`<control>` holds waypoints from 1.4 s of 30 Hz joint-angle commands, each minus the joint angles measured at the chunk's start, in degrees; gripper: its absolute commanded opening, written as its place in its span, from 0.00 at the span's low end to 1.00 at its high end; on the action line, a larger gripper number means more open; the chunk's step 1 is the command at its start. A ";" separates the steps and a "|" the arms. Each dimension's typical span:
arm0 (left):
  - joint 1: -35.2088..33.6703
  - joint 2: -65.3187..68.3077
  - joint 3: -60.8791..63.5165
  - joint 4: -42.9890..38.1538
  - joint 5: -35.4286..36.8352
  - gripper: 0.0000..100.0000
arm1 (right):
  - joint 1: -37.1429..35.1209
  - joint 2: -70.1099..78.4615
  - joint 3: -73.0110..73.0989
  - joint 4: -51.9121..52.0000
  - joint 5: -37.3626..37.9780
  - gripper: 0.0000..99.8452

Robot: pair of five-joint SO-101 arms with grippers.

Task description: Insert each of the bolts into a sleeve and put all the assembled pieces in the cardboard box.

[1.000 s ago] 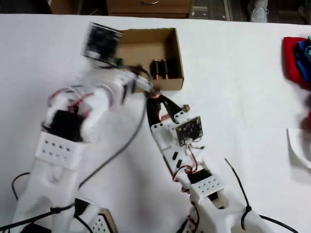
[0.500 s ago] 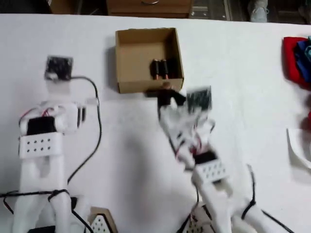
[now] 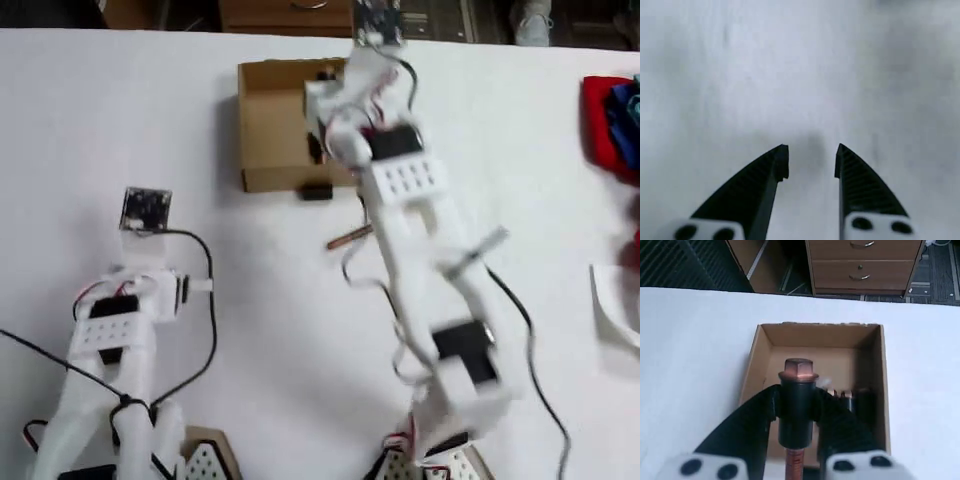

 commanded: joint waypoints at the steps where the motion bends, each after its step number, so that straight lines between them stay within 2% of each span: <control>1: -0.18 -0.35 0.31 -1.67 -0.35 0.17 | 0.40 15.34 -27.08 3.21 -0.44 0.02; 7: -0.18 -0.18 0.40 -1.67 -0.35 0.17 | -0.66 40.13 -55.47 9.36 0.88 0.02; 13: 0.62 -0.09 0.48 -1.67 -0.44 0.17 | -1.89 54.29 -69.19 12.53 2.73 0.02; 38: 1.58 0.00 0.57 -1.67 -0.44 0.17 | -1.80 60.70 -69.80 12.18 2.29 0.03; 42: 1.58 0.00 0.57 -1.67 -0.44 0.17 | -1.89 60.70 -69.71 12.44 2.29 0.13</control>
